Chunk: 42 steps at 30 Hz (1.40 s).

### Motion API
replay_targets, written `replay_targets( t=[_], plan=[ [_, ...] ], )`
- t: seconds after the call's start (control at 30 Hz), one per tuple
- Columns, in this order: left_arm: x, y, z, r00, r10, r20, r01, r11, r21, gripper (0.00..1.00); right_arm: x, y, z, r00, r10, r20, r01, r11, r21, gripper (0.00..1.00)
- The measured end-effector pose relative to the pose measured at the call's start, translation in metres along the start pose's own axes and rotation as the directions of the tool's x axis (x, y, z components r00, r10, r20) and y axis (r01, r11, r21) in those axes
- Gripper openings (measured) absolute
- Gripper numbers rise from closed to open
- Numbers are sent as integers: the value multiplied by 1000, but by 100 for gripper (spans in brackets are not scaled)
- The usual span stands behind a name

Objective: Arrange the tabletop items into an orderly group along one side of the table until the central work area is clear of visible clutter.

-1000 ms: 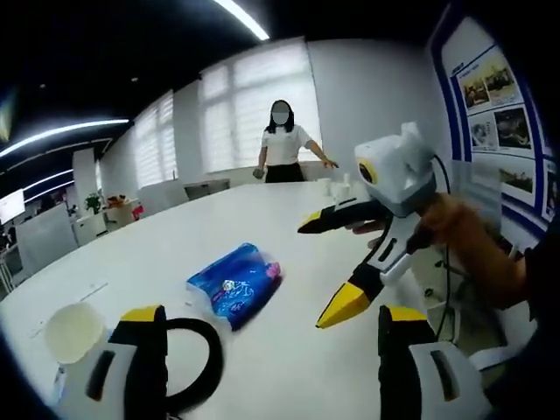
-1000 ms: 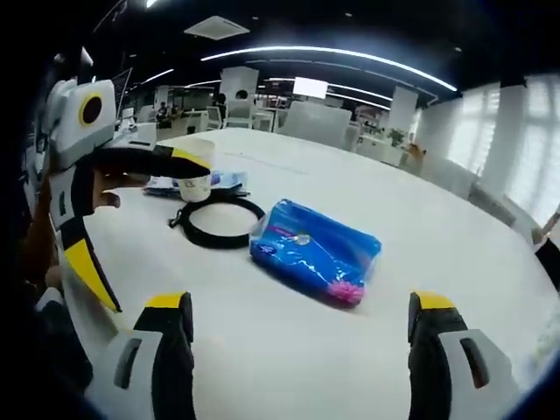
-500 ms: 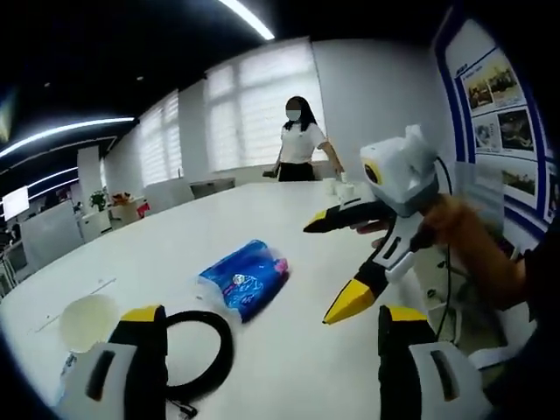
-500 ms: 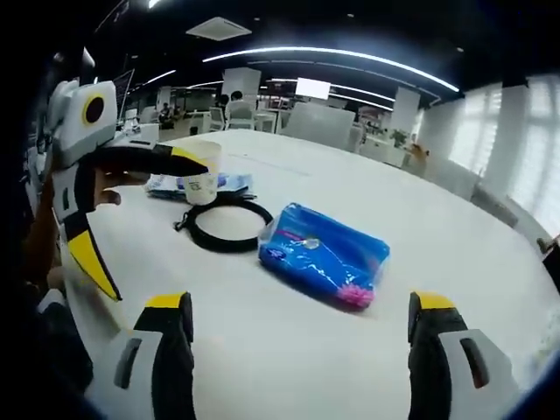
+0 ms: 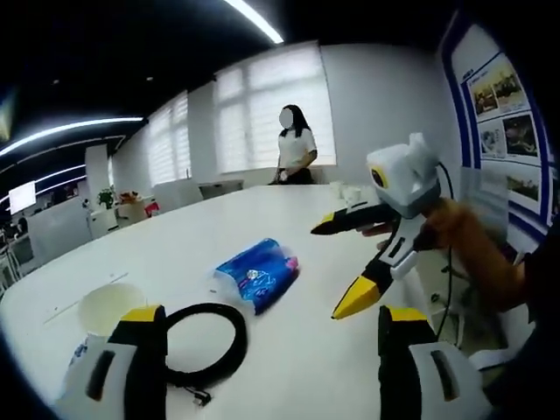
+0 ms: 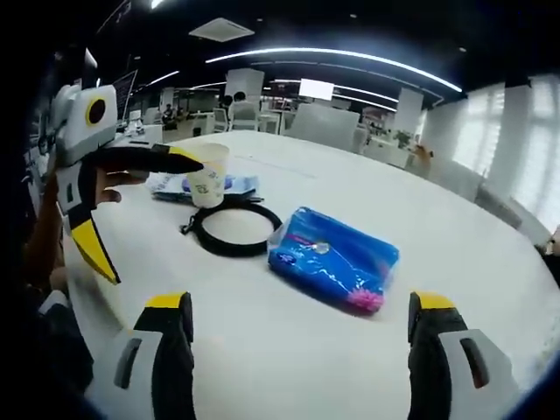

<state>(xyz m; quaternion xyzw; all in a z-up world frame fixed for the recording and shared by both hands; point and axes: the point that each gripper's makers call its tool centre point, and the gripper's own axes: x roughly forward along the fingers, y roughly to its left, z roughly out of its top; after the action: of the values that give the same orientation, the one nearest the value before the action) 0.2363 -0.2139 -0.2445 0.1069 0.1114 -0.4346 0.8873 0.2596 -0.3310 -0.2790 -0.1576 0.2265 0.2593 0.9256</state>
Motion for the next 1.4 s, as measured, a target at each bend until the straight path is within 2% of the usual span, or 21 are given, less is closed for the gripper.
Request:
replay_targets(
  t=[0.37,0.67,0.93,1.4],
  plan=[
    [-17,17,-10,999,33,13,-33,999,-30,100,4,9,4,1000,19,5,-19,1000,-7,97],
    [-28,15,-11,999,37,30,-36,999,-39,100,5,14,6,1000,20,4,-20,1000,-10,97],
    [-43,28,-16,997,65,42,-63,996,-58,100,9,25,8,999,33,3,-33,999,-15,97],
    [-64,42,-26,993,106,44,-103,992,-76,100,11,29,18,999,50,12,-50,998,-35,95]
  ],
)
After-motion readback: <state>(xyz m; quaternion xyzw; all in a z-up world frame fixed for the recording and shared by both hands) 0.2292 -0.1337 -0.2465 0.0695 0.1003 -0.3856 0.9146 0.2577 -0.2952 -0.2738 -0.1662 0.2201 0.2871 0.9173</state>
